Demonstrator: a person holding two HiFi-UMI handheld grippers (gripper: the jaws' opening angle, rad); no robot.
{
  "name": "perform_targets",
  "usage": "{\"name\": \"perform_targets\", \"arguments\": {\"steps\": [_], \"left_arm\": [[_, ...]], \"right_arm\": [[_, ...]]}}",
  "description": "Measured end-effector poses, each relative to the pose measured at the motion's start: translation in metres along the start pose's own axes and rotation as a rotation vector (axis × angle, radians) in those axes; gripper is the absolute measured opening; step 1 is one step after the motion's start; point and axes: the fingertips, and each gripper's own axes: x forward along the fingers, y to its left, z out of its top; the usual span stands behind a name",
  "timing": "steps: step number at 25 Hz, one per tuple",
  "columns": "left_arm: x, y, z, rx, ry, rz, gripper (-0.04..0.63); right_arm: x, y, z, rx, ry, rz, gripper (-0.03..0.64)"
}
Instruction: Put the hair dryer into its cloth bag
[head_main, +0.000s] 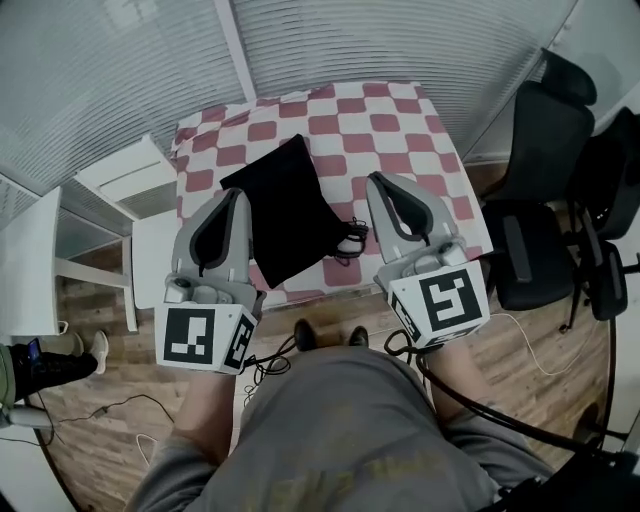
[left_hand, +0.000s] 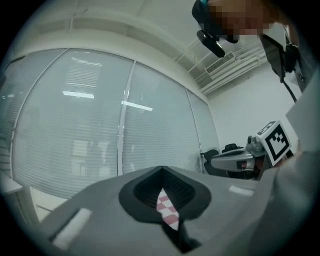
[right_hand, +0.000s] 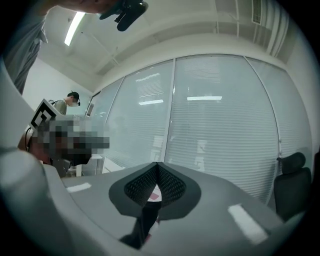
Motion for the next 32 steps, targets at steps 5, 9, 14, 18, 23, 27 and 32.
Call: {"name": "perform_targets", "arguments": {"steps": [5, 9, 14, 18, 23, 27, 32], "left_arm": [[0.0, -0.011, 0.004, 0.01, 0.001, 0.027, 0.0], [0.0, -0.018, 0.002, 0.013, 0.007, 0.035, 0.0], [-0.001, -0.024, -0.002, 0.01, 0.024, 0.04, 0.0], [-0.001, -0.028, -0.006, 0.008, 0.033, 0.037, 0.0], [-0.001, -0.031, -0.007, 0.008, 0.038, 0.032, 0.0], [-0.001, -0.032, -0.008, 0.007, 0.043, 0.028, 0.0], [-0.002, -0.03, -0.012, 0.002, 0.05, 0.025, 0.0]], "right_arm": [[-0.004, 0.004, -0.002, 0.01, -0.001, 0.033, 0.026], [-0.005, 0.002, -0.004, 0.0, 0.004, 0.038, 0.025], [-0.008, -0.001, -0.007, 0.009, 0.005, 0.053, 0.025], [-0.011, -0.005, -0.008, 0.021, -0.002, 0.048, 0.026], [-0.014, -0.007, -0.01, 0.016, 0.003, 0.045, 0.026], [-0.014, -0.008, -0.011, 0.019, 0.002, 0.042, 0.026], [-0.013, -0.006, -0.013, 0.02, 0.005, 0.038, 0.026]]}}
